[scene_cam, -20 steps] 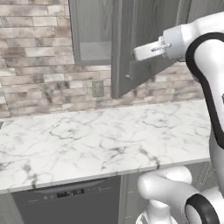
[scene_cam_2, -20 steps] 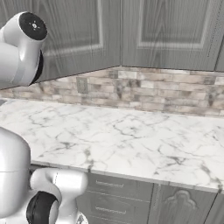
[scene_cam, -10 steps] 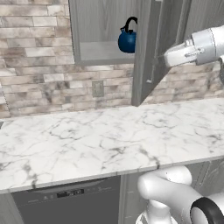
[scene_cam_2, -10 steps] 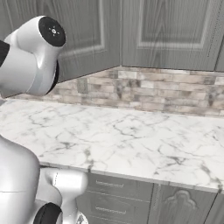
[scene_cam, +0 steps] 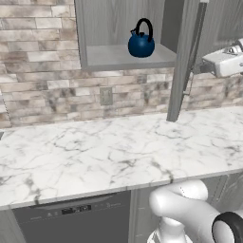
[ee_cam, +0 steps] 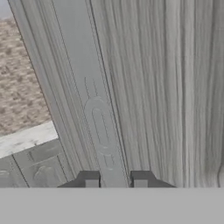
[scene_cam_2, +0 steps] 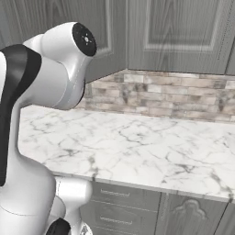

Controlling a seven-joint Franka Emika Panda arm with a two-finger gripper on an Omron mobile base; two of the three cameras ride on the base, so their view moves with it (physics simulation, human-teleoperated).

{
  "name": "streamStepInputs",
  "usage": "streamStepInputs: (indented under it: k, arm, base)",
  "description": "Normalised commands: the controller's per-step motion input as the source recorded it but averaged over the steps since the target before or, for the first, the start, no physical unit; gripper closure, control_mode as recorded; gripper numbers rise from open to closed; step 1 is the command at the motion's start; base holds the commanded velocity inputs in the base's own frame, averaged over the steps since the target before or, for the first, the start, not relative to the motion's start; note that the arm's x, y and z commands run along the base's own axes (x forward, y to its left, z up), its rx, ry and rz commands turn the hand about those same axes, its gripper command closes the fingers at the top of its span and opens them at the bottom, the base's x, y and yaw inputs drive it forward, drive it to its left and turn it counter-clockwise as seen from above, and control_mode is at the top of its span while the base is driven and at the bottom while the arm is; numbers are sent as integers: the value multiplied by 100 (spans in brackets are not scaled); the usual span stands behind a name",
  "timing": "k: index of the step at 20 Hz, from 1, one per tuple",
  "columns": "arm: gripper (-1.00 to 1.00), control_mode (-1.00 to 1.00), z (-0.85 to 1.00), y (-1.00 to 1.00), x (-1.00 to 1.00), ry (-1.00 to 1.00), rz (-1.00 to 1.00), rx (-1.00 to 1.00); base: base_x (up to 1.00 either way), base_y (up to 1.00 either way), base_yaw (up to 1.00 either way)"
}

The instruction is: Open the cabinet, pick the kettle from the cabinet, and place it in the sink.

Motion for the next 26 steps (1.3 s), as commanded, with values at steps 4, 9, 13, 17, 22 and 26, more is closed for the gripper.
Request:
streamStepInputs:
  k: [4, 9, 13, 17, 22, 26]
  arm:
    - [-100, -100, -27, -3, -13, 9, 0, 1]
    - [-100, -100, -21, -17, -26, 11, 0, 3]
    - [-100, -100, -22, -6, -38, 11, 0, 2]
    - [-100, -100, -6, 4, -45, 9, -3, 8]
    - [-100, -100, -2, 23, -35, 19, -7, 14]
    - [-100, -100, -5, 35, -27, 16, -5, 12]
  base:
    - [0, 0, 0]
    - [0, 0, 0]
    - [0, 0, 0]
    - [0, 0, 0]
    - [0, 0, 0]
    - [0, 0, 0]
